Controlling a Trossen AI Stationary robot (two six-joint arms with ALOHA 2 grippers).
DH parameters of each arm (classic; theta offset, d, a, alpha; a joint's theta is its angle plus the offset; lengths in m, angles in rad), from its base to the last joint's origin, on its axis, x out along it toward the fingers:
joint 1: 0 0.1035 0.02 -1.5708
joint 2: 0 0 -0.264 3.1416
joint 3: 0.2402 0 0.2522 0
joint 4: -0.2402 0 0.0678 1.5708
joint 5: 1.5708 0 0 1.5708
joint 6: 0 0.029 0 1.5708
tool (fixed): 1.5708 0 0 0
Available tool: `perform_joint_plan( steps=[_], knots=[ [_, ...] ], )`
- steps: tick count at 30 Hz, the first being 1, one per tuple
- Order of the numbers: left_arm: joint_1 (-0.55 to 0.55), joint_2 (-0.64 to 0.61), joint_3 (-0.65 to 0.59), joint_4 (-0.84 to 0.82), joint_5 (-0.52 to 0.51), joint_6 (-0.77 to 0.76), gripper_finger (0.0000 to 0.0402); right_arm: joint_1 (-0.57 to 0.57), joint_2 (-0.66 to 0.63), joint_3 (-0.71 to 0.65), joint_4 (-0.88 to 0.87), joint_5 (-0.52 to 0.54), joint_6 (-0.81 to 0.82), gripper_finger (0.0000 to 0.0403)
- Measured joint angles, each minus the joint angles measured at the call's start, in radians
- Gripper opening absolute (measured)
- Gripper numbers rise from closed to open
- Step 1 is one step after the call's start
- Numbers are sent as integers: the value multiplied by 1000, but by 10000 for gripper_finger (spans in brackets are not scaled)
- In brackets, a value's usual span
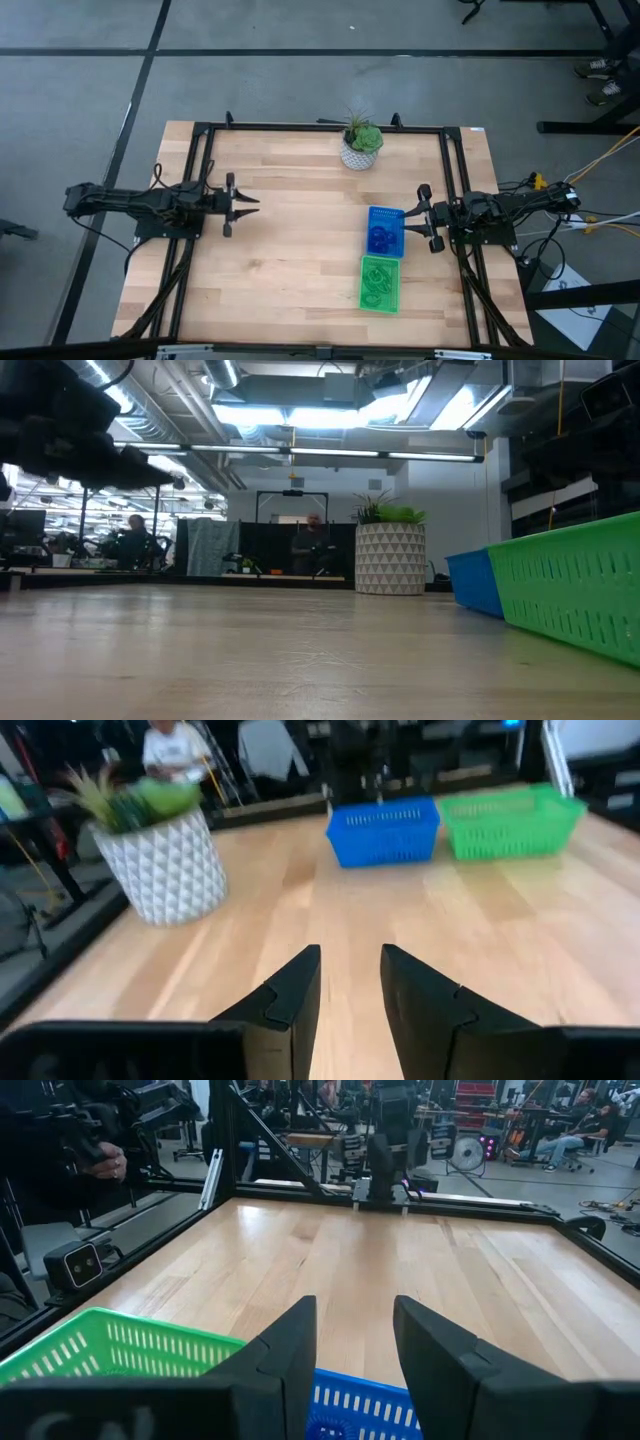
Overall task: Sort spring keychains
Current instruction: Return to Home Position
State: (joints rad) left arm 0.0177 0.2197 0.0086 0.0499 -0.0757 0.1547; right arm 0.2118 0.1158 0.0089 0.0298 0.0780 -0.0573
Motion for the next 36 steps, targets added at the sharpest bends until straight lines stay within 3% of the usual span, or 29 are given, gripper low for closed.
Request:
perform_joint_plan(
  steps=[5,13,20,36],
  knots=[
    [1,-32,1,-40,52,0,102,0,0,0,0,0,0,136],
    [1,-9,1,-40,51,25,104,0,0,0,0,0,0,136],
    [-3,-9,1,-39,47,-193,102,0,0,0,0,0,0,136],
    [-3,-9,1,-34,42,-187,103,0,0,0,0,0,0,136]
  ],
)
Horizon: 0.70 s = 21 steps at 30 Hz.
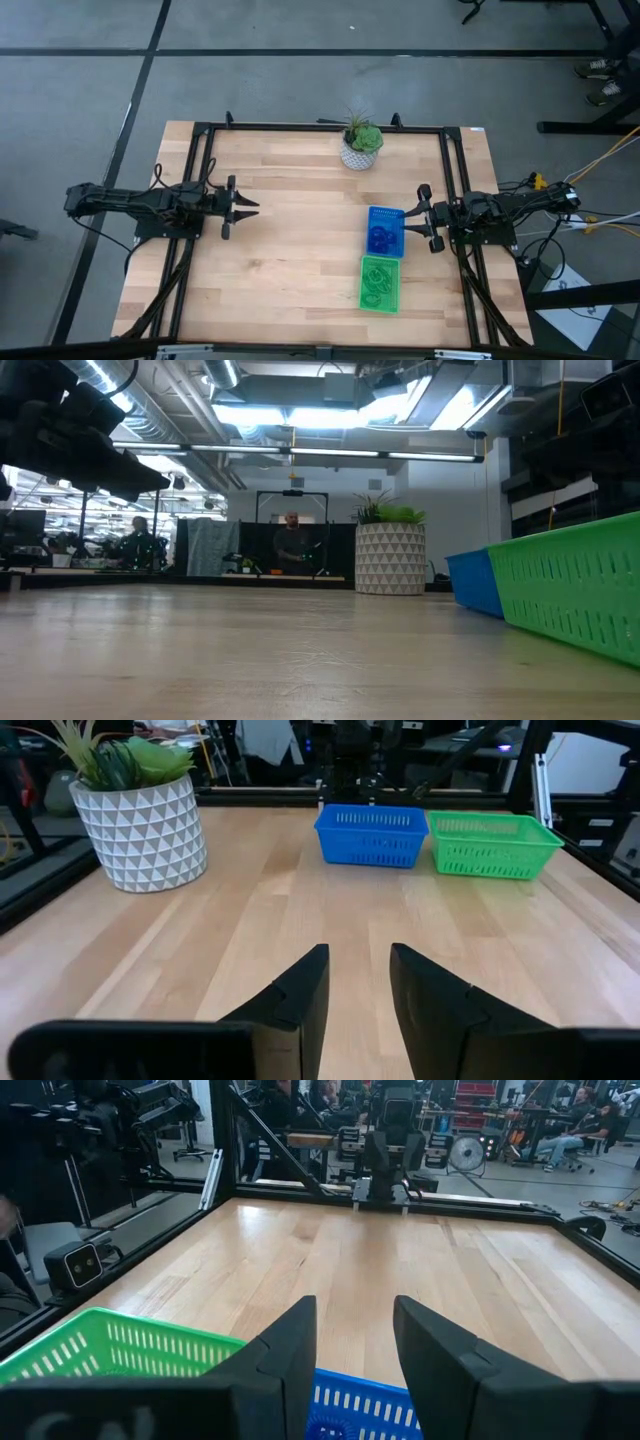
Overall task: Sort spring keychains
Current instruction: Return to Home Position
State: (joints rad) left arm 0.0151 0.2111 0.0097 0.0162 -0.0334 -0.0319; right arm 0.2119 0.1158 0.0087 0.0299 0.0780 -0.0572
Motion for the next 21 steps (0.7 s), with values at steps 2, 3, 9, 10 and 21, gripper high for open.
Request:
perform_joint_plan(
  steps=[2,3,9,10,21],
  knots=[
    [0,0,0,1,0,0,104,0,0,0,0,0,0,136],
    [0,0,0,1,0,0,105,0,0,0,0,0,0,136],
    [0,0,0,1,0,0,107,0,0,0,0,0,0,136],
    [0,0,0,1,0,0,106,0,0,0,0,0,0,136],
    [0,0,0,2,0,0,107,0,0,0,0,0,0,136]
  ],
)
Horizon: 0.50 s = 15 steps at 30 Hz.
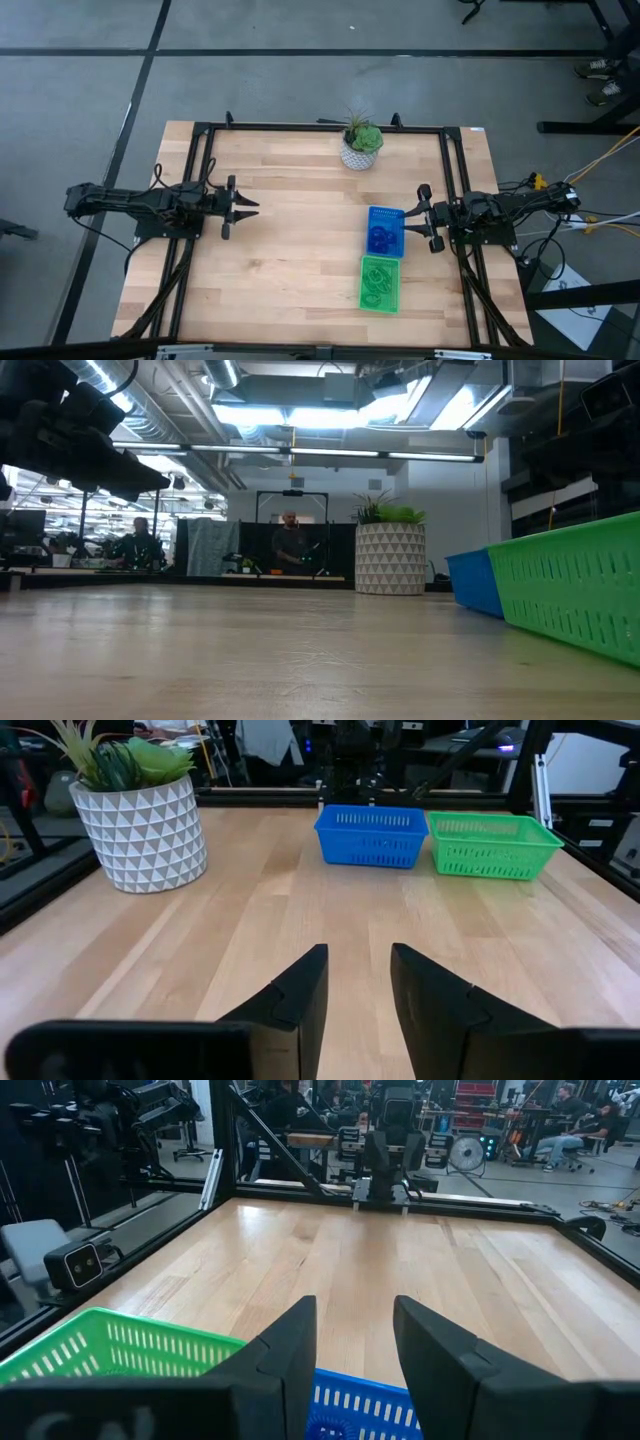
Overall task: Sort spring keychains
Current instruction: Return to Home Position
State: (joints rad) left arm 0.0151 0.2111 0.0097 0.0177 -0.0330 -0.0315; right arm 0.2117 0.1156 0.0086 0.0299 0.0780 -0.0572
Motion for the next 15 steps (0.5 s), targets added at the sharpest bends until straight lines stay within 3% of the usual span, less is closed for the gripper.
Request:
perform_joint_plan(
  steps=[15],
  knots=[
    [0,0,0,0,0,0,106,0,0,0,0,0,0,136]
  ],
)
